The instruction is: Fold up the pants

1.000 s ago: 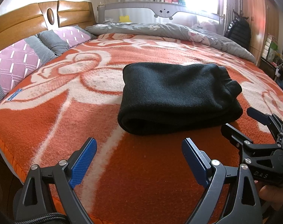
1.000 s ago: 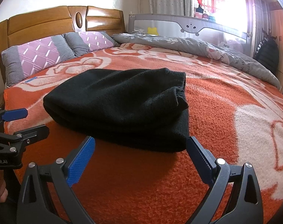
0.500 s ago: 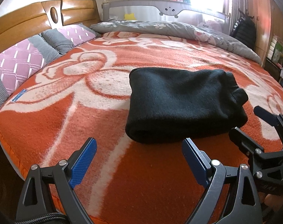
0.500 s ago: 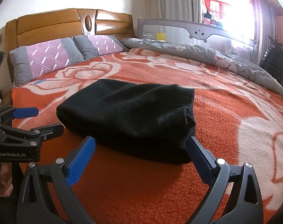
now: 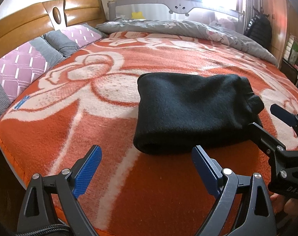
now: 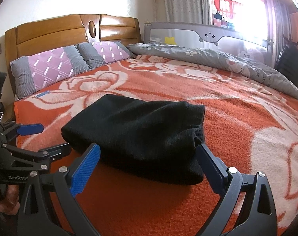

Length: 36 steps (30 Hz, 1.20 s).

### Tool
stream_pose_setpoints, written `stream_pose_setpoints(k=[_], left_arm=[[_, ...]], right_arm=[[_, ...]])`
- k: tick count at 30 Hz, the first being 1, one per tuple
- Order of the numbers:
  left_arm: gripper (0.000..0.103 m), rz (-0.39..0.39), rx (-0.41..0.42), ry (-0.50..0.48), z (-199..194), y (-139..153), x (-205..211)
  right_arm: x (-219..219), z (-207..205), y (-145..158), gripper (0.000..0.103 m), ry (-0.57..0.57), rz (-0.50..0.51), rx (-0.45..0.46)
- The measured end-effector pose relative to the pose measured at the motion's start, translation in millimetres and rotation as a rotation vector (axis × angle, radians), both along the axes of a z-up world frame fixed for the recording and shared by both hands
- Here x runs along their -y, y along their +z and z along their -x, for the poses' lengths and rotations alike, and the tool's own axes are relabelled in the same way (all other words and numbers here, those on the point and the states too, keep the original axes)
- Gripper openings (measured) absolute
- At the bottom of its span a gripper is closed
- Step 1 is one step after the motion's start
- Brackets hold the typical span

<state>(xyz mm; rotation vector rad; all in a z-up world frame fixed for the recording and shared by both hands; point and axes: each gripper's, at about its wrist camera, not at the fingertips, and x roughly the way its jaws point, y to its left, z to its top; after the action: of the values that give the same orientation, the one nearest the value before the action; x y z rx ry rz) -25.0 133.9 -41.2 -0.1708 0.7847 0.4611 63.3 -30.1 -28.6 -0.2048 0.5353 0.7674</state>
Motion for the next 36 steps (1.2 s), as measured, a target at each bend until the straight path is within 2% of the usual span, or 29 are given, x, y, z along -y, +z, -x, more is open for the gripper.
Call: stream_pose_setpoints(k=[10,14,36], left_arm=[[0.093,-0.003,0.004,-0.014,-5,4,1],[0.093,-0.026,0.008,-0.014,-9,8,1],[0.093,-0.003,-0.005,0.009,-20,11,-9]], right_arm=[[1,-5,2,0.098,-0.005,-0.006,-0.01],[2,-11,4,0.098,-0.009,-0.006,-0.014],[3,-21,9,0.098,-0.019,-0.019,-0.032]])
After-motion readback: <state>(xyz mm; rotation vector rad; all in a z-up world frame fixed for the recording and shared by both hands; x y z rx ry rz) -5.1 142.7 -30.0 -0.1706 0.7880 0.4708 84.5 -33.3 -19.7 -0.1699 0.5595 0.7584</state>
